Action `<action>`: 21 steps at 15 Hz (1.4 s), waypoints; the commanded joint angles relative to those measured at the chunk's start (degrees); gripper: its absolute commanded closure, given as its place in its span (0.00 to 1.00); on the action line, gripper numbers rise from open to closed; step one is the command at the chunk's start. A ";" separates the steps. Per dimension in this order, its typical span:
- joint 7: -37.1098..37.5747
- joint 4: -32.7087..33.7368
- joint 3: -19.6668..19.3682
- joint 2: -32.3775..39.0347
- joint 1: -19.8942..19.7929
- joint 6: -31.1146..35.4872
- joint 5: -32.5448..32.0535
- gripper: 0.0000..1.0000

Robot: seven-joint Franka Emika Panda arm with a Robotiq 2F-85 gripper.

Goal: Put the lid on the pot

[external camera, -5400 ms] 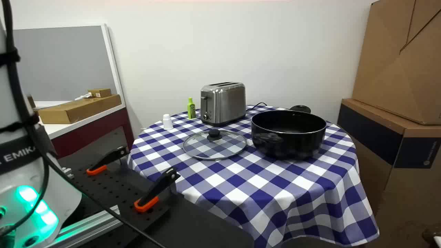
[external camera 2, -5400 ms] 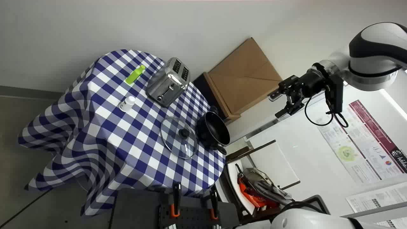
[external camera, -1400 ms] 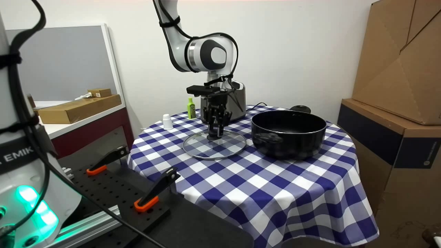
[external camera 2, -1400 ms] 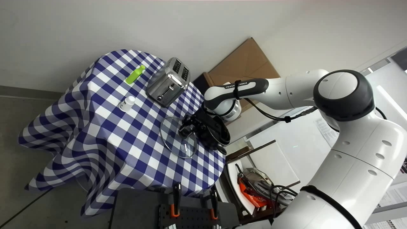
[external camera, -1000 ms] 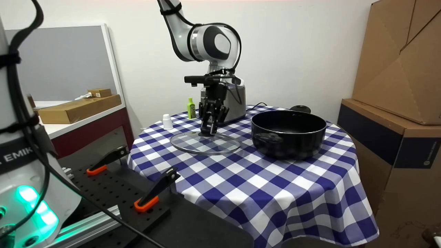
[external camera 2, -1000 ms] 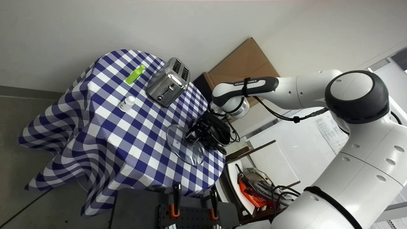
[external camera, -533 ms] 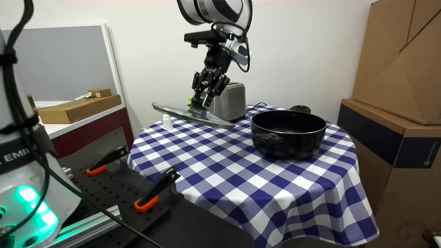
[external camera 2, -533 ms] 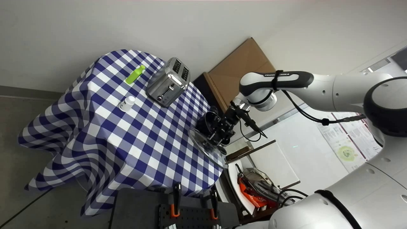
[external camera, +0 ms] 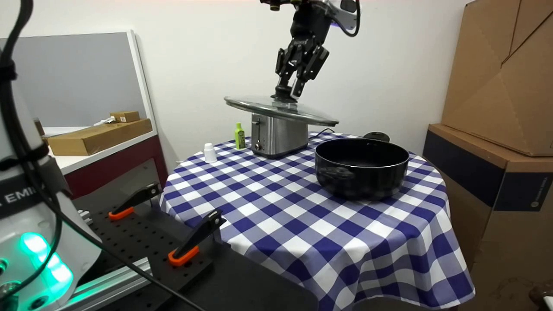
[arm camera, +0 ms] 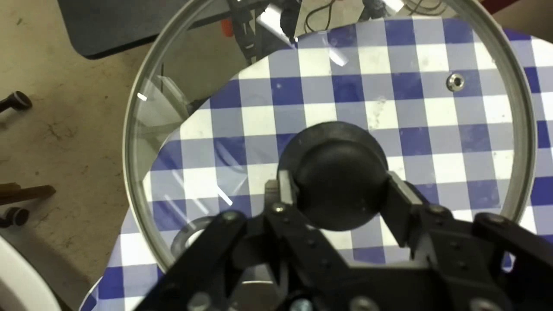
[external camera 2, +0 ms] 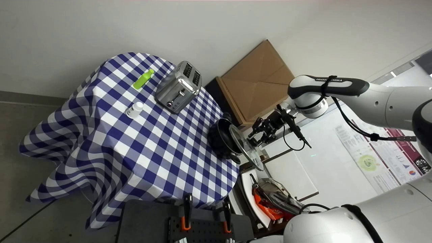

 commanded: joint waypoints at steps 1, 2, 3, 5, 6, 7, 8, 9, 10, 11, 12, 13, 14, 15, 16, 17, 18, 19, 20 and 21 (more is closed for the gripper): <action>-0.07 6.42 -1.23 3.72 -1.15 -0.70 0.45 0.75; 0.07 8.02 -1.41 5.03 -1.38 -0.76 0.44 0.75; 0.29 9.78 -1.52 6.56 -1.57 -0.54 0.37 0.75; 0.64 13.45 -1.65 9.76 -2.00 0.23 0.59 0.75; 0.77 15.24 -1.67 11.37 -2.22 0.95 0.72 0.75; 0.85 17.09 -1.64 13.13 -2.49 2.66 0.99 0.75; 1.05 18.71 -1.57 14.65 -2.68 3.93 1.16 0.75; 1.14 20.60 -1.38 16.55 -2.97 5.38 1.72 0.75; 1.39 22.22 -1.20 18.16 -3.16 6.45 2.21 0.75; 1.54 24.11 -0.99 20.06 -3.34 7.46 2.72 0.75; 1.71 25.73 -0.82 21.60 -3.49 7.90 3.16 0.75; 1.90 27.39 -0.63 23.22 -3.58 8.23 3.55 0.75; 2.07 28.82 -0.50 24.60 -3.66 8.52 3.78 0.75; 2.47 30.38 -0.42 26.13 -3.65 8.73 3.77 0.75; 3.24 31.76 -0.46 27.50 -3.60 9.19 3.53 0.75; 3.64 33.24 -0.35 28.92 -3.76 9.43 3.69 0.75; 4.24 34.41 -0.38 29.96 -3.78 9.54 3.57 0.75; 4.71 35.70 -0.40 31.20 -3.84 9.61 3.49 0.75; 5.13 36.79 -0.38 32.22 -3.92 9.56 3.49 0.75; 5.53 37.67 -0.43 33.24 -3.91 9.54 3.30 0.75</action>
